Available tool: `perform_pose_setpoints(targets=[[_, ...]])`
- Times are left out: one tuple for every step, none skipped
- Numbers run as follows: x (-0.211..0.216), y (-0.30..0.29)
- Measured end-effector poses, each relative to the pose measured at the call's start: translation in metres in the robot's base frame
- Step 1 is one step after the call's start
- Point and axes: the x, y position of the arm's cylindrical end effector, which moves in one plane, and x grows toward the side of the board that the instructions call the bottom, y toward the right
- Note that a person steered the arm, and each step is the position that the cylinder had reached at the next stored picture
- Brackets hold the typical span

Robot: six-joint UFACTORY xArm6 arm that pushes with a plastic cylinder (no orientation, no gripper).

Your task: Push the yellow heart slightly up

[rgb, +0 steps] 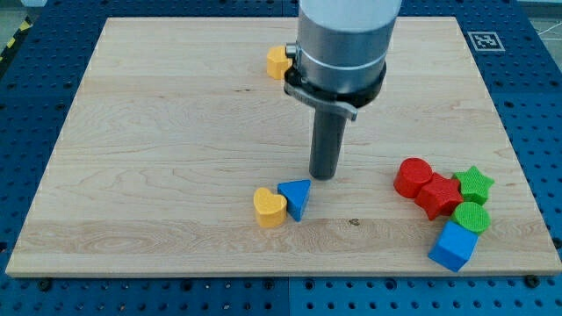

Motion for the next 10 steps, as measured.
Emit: perform_pose_setpoints(targets=[[-0.022, -0.027], [-0.016, -0.066], [0.036, -0.097], [0.094, -0.115], [0.100, -0.117], [0.077, -0.108], [0.033, -0.081], [0.035, -0.067], [0.047, -0.065], [0.046, -0.076]])
